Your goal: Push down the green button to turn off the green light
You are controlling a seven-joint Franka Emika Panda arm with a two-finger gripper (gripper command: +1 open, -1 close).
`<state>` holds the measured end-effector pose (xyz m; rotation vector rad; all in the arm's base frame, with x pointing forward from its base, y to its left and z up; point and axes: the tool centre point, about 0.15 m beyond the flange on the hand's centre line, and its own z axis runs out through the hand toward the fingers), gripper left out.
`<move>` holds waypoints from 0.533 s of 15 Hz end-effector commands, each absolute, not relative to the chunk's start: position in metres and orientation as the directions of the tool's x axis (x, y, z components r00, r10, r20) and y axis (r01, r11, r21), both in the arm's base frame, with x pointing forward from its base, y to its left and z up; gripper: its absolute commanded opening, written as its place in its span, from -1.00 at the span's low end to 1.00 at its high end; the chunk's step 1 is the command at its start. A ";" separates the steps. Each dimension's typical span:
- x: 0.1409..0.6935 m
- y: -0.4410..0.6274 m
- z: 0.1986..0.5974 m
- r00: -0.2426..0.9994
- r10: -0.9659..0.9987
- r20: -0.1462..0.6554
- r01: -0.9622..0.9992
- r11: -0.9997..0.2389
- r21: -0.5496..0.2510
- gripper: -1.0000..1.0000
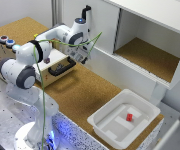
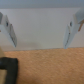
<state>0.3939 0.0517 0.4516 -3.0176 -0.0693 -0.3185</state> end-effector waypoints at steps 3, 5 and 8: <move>0.311 0.210 0.519 0.964 0.143 0.222 0.147 -0.989 -0.001 1.00; 0.290 0.248 0.520 0.955 0.225 0.194 0.228 -0.974 0.009 1.00; 0.249 0.302 0.526 0.903 0.396 0.167 0.391 -0.918 0.062 1.00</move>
